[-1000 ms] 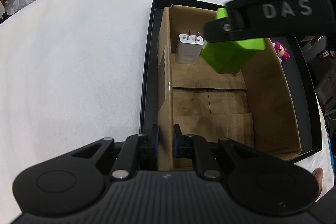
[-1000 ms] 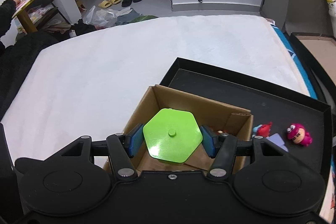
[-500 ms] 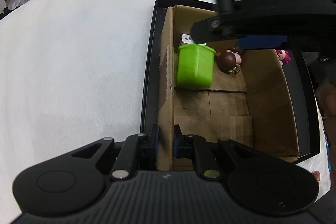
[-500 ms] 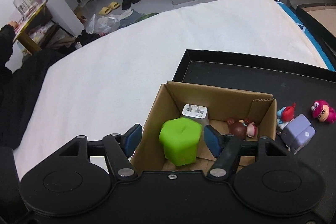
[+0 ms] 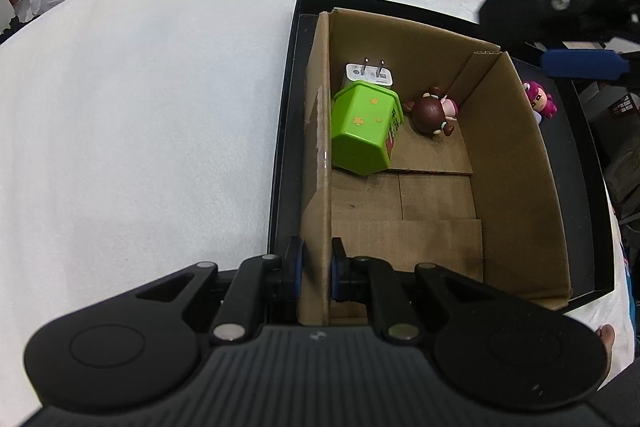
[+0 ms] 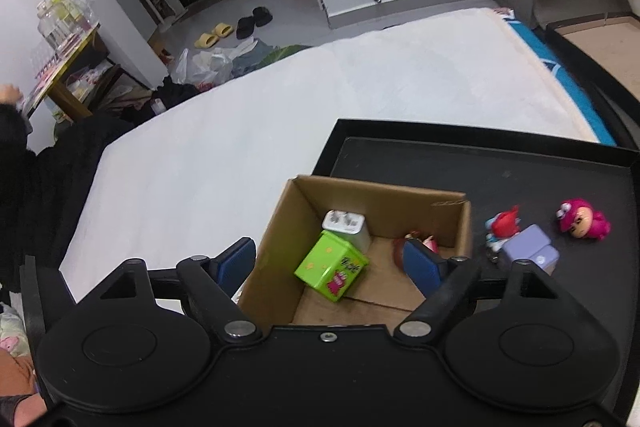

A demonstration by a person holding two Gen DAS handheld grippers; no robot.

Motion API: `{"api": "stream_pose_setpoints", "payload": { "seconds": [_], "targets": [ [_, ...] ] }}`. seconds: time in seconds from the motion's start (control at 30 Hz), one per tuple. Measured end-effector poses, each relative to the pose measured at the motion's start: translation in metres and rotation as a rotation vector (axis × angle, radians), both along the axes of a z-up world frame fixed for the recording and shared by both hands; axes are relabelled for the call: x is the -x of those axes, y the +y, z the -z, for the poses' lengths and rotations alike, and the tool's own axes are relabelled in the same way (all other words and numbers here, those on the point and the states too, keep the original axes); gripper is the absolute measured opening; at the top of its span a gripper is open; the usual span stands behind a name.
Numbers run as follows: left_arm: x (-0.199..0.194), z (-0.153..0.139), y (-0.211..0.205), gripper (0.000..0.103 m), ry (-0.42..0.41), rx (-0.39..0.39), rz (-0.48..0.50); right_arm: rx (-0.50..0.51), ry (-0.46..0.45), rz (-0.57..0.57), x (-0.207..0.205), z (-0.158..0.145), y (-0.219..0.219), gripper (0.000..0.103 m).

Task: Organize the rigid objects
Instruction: 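Move the right tool to the red-haired figure and close on it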

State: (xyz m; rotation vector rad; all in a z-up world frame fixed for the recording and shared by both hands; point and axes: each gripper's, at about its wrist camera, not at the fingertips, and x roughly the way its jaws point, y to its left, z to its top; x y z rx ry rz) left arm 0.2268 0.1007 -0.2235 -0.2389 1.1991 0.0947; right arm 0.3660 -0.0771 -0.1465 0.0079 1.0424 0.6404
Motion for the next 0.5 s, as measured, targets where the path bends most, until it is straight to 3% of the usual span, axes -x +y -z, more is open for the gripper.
{"api": "stream_pose_setpoints", "payload": {
  "seconds": [0.33, 0.5],
  "targets": [
    [-0.002, 0.000, -0.003, 0.011, 0.008, -0.012, -0.003, -0.004, -0.062, 0.127, -0.021, -0.002, -0.034, 0.079],
    [-0.001, 0.002, -0.003, 0.011, 0.015, -0.013, -0.002, -0.031, -0.037, 0.196, -0.037, 0.007, -0.052, 0.067]
  ]
}}
